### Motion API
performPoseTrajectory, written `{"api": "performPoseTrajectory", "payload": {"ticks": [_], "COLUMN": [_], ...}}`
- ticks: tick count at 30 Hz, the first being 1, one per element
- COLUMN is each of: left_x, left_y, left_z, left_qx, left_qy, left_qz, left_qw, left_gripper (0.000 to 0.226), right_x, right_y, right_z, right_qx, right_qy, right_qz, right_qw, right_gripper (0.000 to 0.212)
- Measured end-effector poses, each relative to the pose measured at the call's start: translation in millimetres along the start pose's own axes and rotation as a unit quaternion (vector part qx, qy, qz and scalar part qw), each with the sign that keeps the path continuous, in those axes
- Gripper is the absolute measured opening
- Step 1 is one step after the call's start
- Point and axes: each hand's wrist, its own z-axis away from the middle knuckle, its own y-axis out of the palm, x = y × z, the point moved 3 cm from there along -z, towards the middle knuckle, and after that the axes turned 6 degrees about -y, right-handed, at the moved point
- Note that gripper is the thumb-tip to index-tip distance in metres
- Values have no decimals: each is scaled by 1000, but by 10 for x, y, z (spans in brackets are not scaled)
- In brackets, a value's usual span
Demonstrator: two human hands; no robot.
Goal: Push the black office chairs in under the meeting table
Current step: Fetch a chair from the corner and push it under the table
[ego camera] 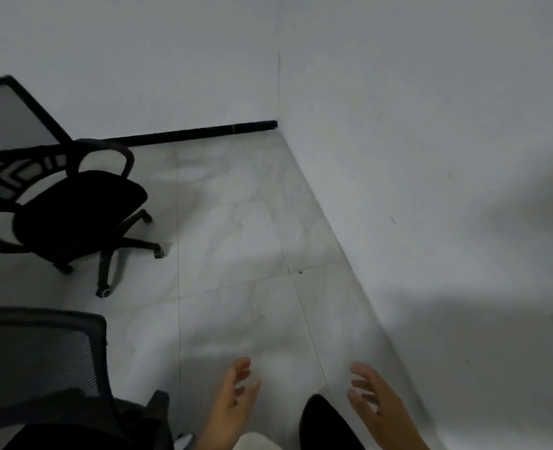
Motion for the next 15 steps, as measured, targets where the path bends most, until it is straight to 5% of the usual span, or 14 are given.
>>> {"api": "performPoseTrajectory", "payload": {"ticks": [6,11,15], "left_x": [-445,-552,-508], "left_y": [-31,-114,-315], "left_z": [-562,-881,-1254], "left_qx": [-183,-279,-333], "left_qy": [-1,-20,-55], "left_qz": [19,40,99], "left_qw": [983,959,936], "left_gripper": [29,25,27], "right_x": [465,695,642], "right_y": [119,542,910], "right_z": [-1462,-2186,-2591], "right_qx": [157,269,280], "right_qy": [-109,-147,-134], "right_qz": [30,39,43], "right_qw": [981,951,950], "right_gripper": [82,65,62]}}
